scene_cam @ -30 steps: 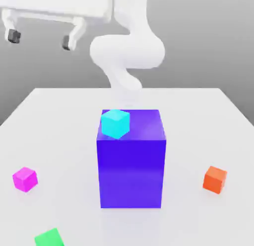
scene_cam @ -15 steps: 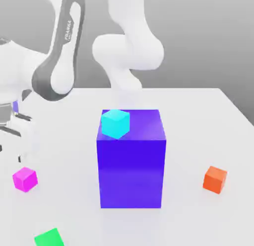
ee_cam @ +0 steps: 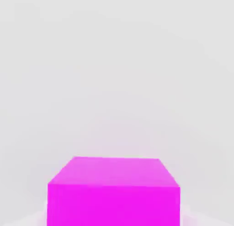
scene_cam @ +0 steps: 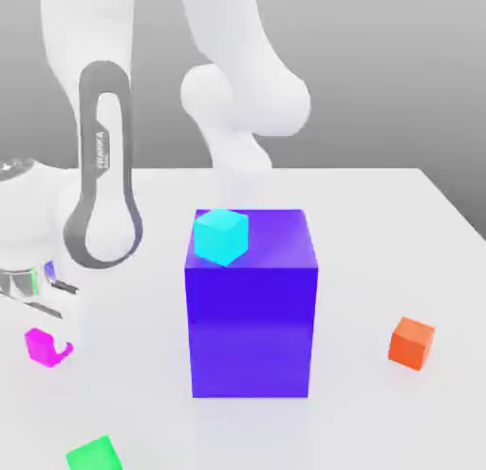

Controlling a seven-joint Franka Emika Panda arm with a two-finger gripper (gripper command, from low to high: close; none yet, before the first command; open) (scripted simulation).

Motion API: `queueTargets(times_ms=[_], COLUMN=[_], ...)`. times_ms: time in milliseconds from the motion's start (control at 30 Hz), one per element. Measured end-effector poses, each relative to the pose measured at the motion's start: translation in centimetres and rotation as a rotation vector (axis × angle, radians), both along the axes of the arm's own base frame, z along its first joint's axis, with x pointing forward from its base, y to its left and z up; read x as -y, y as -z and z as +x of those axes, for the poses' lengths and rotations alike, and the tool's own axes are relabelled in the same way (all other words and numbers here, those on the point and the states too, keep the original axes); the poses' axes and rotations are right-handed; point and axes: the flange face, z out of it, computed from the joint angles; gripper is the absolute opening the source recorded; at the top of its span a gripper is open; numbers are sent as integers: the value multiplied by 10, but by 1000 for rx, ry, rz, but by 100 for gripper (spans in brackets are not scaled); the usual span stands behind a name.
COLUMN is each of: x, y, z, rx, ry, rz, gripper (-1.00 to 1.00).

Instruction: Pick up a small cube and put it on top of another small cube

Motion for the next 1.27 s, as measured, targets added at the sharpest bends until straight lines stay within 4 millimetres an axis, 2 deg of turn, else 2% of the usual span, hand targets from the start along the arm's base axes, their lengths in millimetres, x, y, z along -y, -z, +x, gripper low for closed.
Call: queueTargets(times_ms=[133,167,333,533,733,933,1000,1067,1100,1267], x=[-1,-3,-16,-43,-80,-126,-134,-136,-137,-137], y=[-40,-44,-56,-68,-81,-95,-81,-53,-41,-41], z=[1,7,54,112,167,217,225,227,227,227], rx=[-1,-1,-1,-1,0,0,0,0,0,0], ry=[3,19,124,258,394,531,553,558,559,559], rz=[0,-1,-1,-1,-1,0,0,0,-1,-1], gripper=[-100,-100,-100,-100,-100,-100,-100,-100,100,100])
